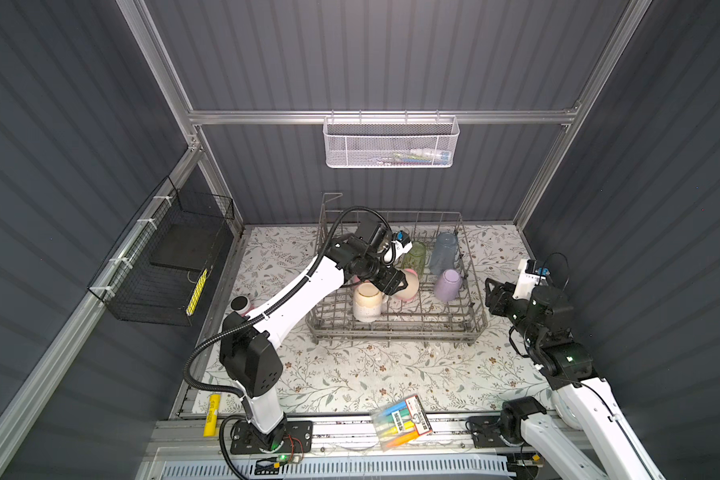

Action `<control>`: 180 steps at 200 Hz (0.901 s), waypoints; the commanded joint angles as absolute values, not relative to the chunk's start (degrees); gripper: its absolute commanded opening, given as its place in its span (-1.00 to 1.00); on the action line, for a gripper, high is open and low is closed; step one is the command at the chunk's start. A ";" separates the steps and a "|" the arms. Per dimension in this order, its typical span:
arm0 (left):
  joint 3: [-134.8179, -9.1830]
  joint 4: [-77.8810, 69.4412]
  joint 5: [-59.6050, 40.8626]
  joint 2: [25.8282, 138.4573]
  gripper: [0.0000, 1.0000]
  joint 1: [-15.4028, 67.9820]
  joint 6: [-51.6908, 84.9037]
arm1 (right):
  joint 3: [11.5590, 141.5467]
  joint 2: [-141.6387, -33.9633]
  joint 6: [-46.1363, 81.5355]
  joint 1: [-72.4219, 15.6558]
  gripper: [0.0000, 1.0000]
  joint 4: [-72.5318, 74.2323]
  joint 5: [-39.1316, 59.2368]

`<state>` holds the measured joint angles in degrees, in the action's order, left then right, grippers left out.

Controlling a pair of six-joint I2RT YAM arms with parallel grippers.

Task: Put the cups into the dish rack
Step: 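Lower the beige paper cup upside down into the rack with left gripper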

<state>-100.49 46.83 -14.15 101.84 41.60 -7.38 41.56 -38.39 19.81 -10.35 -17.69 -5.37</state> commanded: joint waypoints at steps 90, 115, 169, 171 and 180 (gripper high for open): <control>-108.60 57.63 -10.73 107.34 -0.38 44.99 -12.04 | 39.73 -37.24 21.01 -6.79 0.12 -17.48 -0.73; -109.24 59.52 -10.49 108.53 -0.38 45.64 -12.52 | 39.55 -37.05 21.01 -6.34 0.12 -17.53 -0.27; -111.15 60.62 -8.61 110.71 -0.39 46.48 -12.75 | 39.33 -36.84 21.27 -5.56 0.13 -17.66 0.58; -111.22 60.64 -8.55 110.80 -0.39 46.49 -12.77 | 39.36 -36.87 21.25 -5.48 0.13 -17.64 0.61; -111.50 60.73 -8.59 111.12 -0.39 46.56 -12.83 | 39.29 -36.84 21.27 -5.37 0.13 -17.62 0.63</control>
